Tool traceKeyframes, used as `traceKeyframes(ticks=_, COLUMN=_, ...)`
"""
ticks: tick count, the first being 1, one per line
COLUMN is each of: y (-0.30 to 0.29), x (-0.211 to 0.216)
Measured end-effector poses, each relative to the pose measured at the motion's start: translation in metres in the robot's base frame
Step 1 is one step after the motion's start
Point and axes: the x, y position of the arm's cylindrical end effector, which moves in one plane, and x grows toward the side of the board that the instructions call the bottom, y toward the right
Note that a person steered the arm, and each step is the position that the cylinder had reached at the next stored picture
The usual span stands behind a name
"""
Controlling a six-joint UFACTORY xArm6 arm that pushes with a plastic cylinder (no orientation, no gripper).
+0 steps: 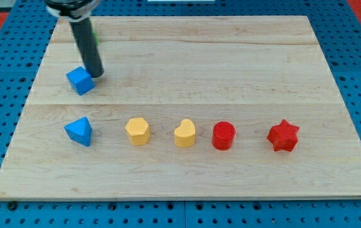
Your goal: Place the cube left to the triangle
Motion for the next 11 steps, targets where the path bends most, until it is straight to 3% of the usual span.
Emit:
traceKeyframes(ticks=2, y=-0.094, x=0.042)
traceKeyframes(ticks=3, y=-0.098, x=0.027)
traceKeyframes(ticks=5, y=-0.098, x=0.105)
traceKeyframes(ticks=6, y=-0.085, x=0.081)
traceKeyframes(ticks=11, y=-0.074, x=0.096)
